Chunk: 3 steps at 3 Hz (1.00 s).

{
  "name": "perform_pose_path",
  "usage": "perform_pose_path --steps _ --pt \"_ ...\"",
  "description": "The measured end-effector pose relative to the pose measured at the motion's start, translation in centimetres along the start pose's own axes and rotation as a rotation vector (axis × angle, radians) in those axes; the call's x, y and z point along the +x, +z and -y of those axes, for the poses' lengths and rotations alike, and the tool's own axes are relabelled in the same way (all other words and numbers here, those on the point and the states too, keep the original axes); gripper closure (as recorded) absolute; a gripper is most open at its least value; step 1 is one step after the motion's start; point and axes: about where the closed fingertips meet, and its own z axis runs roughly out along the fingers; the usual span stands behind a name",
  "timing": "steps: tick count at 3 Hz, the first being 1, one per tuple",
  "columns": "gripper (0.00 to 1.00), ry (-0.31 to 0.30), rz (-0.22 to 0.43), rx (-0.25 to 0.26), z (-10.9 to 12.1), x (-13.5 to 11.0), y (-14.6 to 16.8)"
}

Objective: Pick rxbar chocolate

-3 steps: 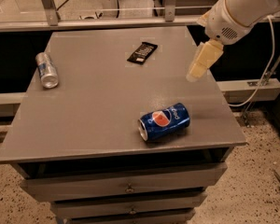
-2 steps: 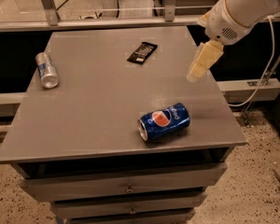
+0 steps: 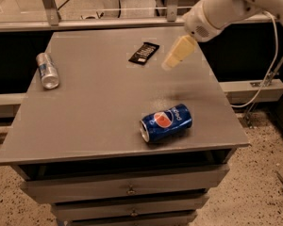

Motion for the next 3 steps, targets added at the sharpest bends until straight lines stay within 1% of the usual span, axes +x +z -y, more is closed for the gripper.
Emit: perform_pose_path --steps 1,2,3 --pt "0.00 0.116 0.095 -0.005 2.4 -1.6 4.2" --pt "0.00 0.225 0.156 -0.040 3.5 -2.3 8.6" --pt "0.00 0.296 0.180 -0.066 4.0 -2.3 12.3"
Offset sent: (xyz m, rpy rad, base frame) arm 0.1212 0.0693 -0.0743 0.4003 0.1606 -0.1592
